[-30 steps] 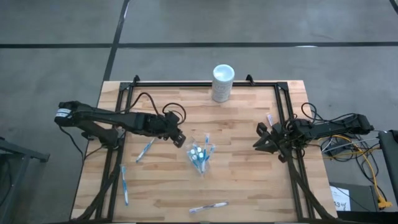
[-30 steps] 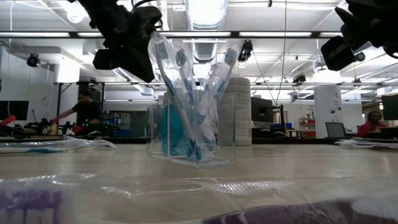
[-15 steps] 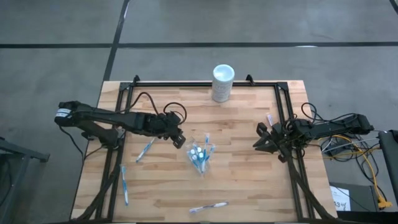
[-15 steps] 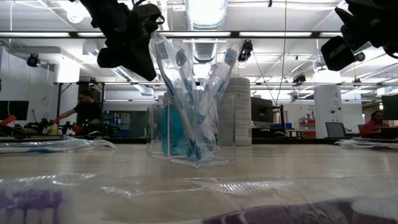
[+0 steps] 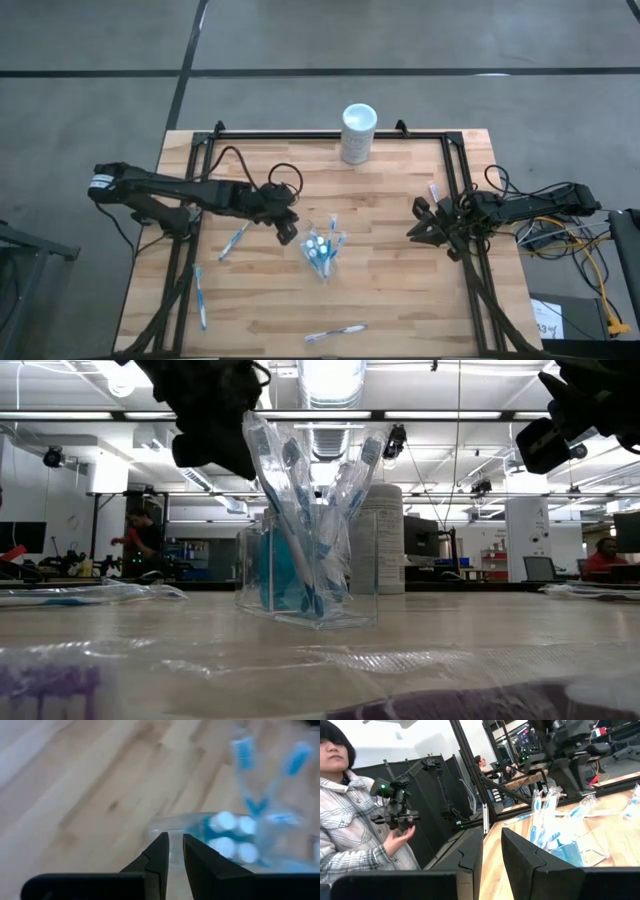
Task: Pick & Place toothbrushing station
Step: Move the transparent organizer to the top left of the table
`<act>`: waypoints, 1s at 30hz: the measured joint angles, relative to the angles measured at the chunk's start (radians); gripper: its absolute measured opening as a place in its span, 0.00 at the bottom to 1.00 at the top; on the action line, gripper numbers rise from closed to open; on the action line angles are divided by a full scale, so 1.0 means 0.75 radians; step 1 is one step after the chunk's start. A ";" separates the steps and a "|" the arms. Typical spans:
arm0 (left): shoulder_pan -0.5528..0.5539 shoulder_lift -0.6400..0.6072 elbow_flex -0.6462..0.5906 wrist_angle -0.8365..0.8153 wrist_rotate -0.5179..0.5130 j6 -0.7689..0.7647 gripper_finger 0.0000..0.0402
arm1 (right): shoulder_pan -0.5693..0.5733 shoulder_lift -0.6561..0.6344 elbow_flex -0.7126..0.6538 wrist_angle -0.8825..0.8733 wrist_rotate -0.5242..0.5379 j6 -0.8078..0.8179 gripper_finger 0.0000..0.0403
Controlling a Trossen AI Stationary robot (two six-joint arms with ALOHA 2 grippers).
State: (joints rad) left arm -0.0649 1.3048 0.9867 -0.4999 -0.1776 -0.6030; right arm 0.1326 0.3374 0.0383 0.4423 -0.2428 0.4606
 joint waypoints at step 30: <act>0.239 0.167 -0.053 0.065 0.330 -0.083 0.45 | 0.000 0.000 -0.001 -0.001 0.000 0.000 0.17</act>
State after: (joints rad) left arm 0.1143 1.4300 0.9466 -0.4511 0.0702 -0.6649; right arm 0.1324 0.3374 0.0380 0.4419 -0.2428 0.4608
